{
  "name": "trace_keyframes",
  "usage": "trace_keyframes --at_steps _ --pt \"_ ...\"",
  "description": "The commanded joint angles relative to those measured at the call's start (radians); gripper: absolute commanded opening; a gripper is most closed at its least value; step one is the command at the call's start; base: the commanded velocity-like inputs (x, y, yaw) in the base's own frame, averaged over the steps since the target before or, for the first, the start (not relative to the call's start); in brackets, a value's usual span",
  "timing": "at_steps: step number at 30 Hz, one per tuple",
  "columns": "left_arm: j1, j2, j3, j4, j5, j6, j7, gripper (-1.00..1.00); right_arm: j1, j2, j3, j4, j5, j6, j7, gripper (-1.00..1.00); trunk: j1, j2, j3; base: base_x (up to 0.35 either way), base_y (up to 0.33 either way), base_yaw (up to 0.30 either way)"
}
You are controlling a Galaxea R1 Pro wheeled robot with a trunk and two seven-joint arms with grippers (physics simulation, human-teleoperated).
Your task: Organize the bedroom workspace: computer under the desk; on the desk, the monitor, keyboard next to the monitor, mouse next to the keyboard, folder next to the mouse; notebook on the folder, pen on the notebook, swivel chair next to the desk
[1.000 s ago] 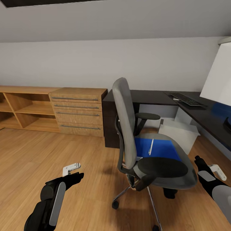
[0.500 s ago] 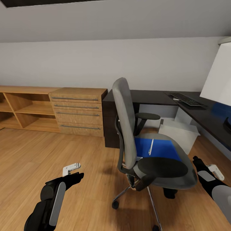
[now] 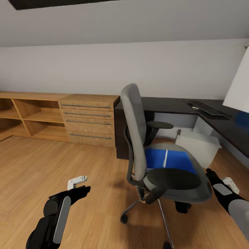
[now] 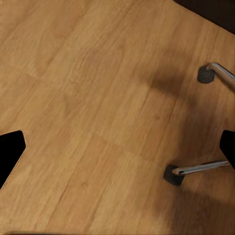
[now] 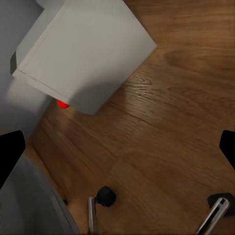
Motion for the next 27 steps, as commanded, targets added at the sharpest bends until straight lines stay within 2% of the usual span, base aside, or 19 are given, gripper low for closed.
trace_keyframes --at_steps 1,8,13,19,27 --pt "-0.001 -0.001 0.001 0.0 0.01 0.004 0.008 1.0 0.0 0.0 0.0 0.0 -0.004 -0.001 0.002 1.0 0.0 0.0 -0.001 0.0 0.0 0.266" --pt "-0.001 -0.001 0.001 0.0 0.01 0.004 0.008 1.0 0.0 0.001 0.003 0.001 -0.004 -0.001 0.002 1.0 0.0 0.0 -0.001 0.0 0.0 0.275" --pt "-0.001 -0.001 0.001 0.001 0.01 0.004 0.009 1.0 0.0 0.012 0.003 0.001 -0.002 -0.001 0.004 1.0 0.0 0.0 -0.001 0.0 0.0 0.276" --pt "-0.001 -0.001 0.001 0.004 0.01 0.005 0.015 1.0 0.0 0.023 0.003 0.006 0.0 -0.001 0.082 1.0 0.0 0.0 -0.001 0.0 0.0 0.276" --pt "-0.001 -0.001 -0.001 0.044 0.007 0.005 0.016 1.0 0.0 0.029 0.003 0.009 0.001 0.0 0.096 1.0 0.0 0.0 -0.001 0.0 0.0 0.276"
